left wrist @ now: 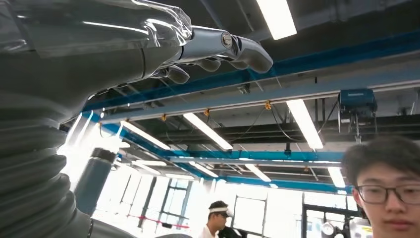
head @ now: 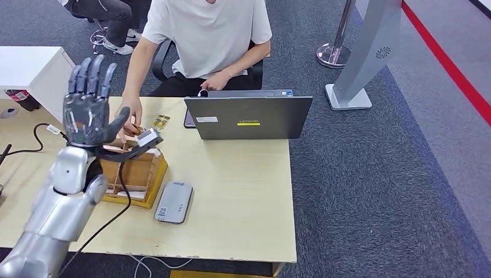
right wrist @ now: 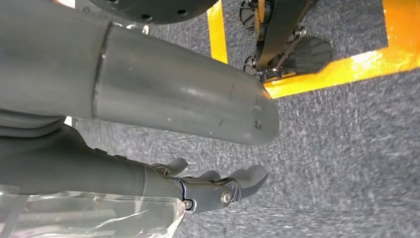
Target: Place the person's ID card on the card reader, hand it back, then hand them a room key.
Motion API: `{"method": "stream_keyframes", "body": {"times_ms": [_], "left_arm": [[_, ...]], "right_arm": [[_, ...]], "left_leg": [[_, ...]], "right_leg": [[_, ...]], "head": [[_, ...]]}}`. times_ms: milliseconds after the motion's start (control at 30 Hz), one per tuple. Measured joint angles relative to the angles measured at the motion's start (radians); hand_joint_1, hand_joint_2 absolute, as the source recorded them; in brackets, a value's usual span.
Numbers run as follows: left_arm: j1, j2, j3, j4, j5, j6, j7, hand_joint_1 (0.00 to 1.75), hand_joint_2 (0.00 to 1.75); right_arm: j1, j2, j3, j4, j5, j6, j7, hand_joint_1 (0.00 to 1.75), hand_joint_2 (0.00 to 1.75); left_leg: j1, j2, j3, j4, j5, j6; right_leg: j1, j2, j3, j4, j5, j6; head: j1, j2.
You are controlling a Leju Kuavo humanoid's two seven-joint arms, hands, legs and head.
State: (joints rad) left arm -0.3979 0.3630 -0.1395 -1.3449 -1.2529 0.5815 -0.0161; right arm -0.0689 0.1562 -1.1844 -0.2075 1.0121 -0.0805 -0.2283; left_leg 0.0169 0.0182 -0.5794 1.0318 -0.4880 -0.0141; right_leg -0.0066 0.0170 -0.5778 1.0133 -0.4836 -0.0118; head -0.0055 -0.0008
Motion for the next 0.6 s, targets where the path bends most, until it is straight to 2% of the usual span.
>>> {"method": "stream_keyframes", "body": {"times_ms": [67,133,267,333,433,500,567,600], "left_arm": [[0.130,0.035,0.091,-0.133,0.062,0.005,-0.078,0.00,1.75],[0.204,0.050,0.162,-0.218,0.075,-0.004,-0.129,0.00,1.75],[0.292,0.073,0.251,-0.321,0.089,-0.007,-0.118,0.00,1.75],[0.361,0.103,0.343,-0.359,0.190,0.002,-0.111,0.00,1.75],[0.439,0.147,0.584,-0.372,0.459,-0.052,-0.204,0.00,1.75],[0.449,0.170,0.774,-0.341,0.637,-0.165,-0.286,0.00,1.75],[0.439,0.194,0.962,-0.269,0.773,-0.292,-0.326,0.00,1.75],[0.435,0.200,1.009,-0.247,0.802,-0.323,-0.332,0.00,1.75]], "right_arm": [[0.008,0.000,-0.009,0.000,-0.004,-0.003,-0.001,0.00,0.00],[0.011,0.000,-0.015,0.000,-0.005,-0.003,-0.001,0.00,0.00],[0.004,0.000,-0.021,0.000,-0.008,-0.005,-0.002,0.00,0.00],[0.005,-0.001,-0.026,0.000,-0.009,-0.007,-0.005,0.00,0.00],[0.010,-0.003,-0.034,-0.001,-0.015,-0.008,-0.013,0.00,0.00],[0.011,-0.007,-0.039,-0.002,-0.020,-0.005,-0.020,0.00,0.00],[0.010,-0.012,-0.041,-0.002,-0.021,-0.002,-0.027,0.00,0.00],[0.009,-0.013,-0.042,-0.002,-0.021,-0.001,-0.029,0.00,0.00]], "left_leg": [[0.001,-0.001,-0.001,0.000,-0.001,-0.001],[0.001,-0.007,-0.003,0.000,-0.001,-0.001],[0.001,-0.011,-0.004,-0.001,-0.001,-0.001],[0.001,-0.007,-0.002,-0.001,-0.001,-0.002],[0.002,-0.004,-0.001,-0.001,-0.002,-0.003],[0.003,-0.005,-0.002,-0.001,-0.002,-0.003],[0.004,-0.005,-0.001,-0.001,-0.002,-0.003],[0.004,-0.005,-0.001,-0.001,-0.003,-0.003]], "right_leg": [[0.000,-0.001,-0.002,0.000,-0.002,0.000],[0.001,-0.007,-0.002,0.000,-0.004,0.000],[0.001,-0.011,0.002,0.000,-0.004,0.000],[0.001,-0.007,0.003,0.001,-0.004,0.000],[0.002,-0.004,0.001,0.001,-0.005,-0.001],[0.003,-0.006,0.001,0.001,-0.006,-0.003],[0.003,-0.005,0.001,0.001,-0.006,-0.003],[0.003,-0.005,0.001,0.001,-0.006,-0.003]], "head": [[-0.002,0.000],[-0.002,0.000],[-0.001,0.000],[0.000,0.000],[-0.001,0.000],[-0.001,0.000],[-0.001,0.000],[-0.001,0.000]]}}
